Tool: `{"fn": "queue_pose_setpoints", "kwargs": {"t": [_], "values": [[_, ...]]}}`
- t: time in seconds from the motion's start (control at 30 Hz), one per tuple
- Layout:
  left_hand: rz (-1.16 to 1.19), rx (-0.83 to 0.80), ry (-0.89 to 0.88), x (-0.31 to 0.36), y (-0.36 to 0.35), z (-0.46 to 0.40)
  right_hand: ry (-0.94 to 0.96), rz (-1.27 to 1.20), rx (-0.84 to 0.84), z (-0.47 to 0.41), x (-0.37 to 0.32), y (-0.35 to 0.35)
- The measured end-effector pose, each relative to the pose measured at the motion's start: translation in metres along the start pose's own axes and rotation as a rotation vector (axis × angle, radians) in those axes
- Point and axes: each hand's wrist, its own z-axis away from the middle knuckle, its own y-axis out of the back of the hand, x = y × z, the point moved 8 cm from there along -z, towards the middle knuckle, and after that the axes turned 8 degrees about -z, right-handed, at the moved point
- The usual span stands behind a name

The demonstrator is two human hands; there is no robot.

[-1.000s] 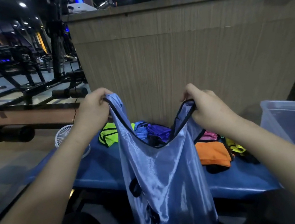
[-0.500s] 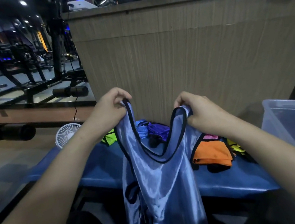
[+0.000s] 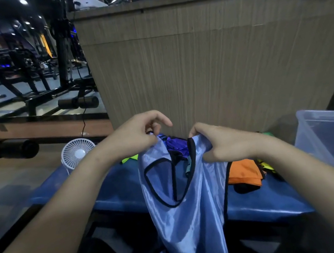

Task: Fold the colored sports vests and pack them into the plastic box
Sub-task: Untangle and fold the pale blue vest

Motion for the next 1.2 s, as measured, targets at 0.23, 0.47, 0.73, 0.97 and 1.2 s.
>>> {"fn": "queue_pose_setpoints", "kwargs": {"t": [0.23, 0.47, 0.73, 0.97, 1.2], "values": [[0.268, 0.226, -0.026, -0.006, 0.01, -0.005, 0.006, -0.072, 0.066, -0.004, -0.002, -0.006], [0.401, 0.194, -0.055, 0.007, 0.001, -0.005, -0.003, 0.013, 0.364, -0.014, -0.001, 0.002], [0.365, 0.204, -0.068, 0.001, 0.001, -0.005, 0.016, 0.066, 0.42, -0.013, 0.002, 0.007], [-0.001, 0.056, -0.108, -0.003, -0.012, -0.01, 0.082, 0.154, 0.398, -0.01, -0.012, 0.009], [-0.086, 0.03, -0.098, -0.004, -0.022, -0.013, 0.12, 0.15, 0.339, -0.012, -0.014, 0.004]]}}
